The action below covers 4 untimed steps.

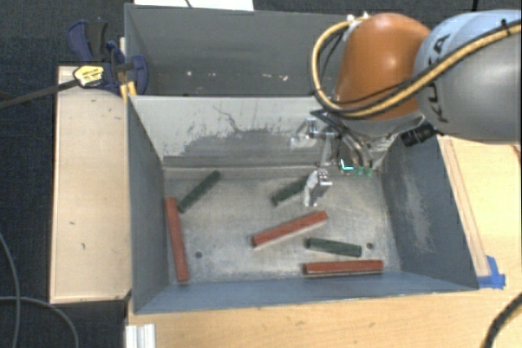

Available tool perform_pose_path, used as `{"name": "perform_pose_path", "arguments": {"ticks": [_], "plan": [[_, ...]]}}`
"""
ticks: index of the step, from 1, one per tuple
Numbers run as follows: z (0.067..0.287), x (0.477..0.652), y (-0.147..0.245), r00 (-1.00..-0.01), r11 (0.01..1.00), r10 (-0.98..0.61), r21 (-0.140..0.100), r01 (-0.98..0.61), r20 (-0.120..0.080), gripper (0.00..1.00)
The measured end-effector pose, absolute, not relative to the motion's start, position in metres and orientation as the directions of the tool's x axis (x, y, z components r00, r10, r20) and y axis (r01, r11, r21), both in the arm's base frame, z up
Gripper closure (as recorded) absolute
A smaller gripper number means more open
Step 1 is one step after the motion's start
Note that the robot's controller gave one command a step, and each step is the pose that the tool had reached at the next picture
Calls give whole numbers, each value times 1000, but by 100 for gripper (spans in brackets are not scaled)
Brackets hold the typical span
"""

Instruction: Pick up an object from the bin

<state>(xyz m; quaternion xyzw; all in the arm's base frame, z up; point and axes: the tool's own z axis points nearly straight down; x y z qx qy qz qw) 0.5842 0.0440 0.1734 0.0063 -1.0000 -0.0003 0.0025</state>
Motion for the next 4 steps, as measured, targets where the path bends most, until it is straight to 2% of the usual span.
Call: {"name": "perform_pose_path", "arguments": {"ticks": [1, 2, 3, 4], "plan": [[178, 586, 44, -1000, 1000, -11, 1, -11, -3, 0], [75, 584, 42, -997, 997, -79, 1, -79, -10, 100], [75, 584, 42, -997, 997, -78, 1, -78, -10, 100], [259, 545, 86, -1000, 1000, -18, 3, -18, -9, 100]]}}
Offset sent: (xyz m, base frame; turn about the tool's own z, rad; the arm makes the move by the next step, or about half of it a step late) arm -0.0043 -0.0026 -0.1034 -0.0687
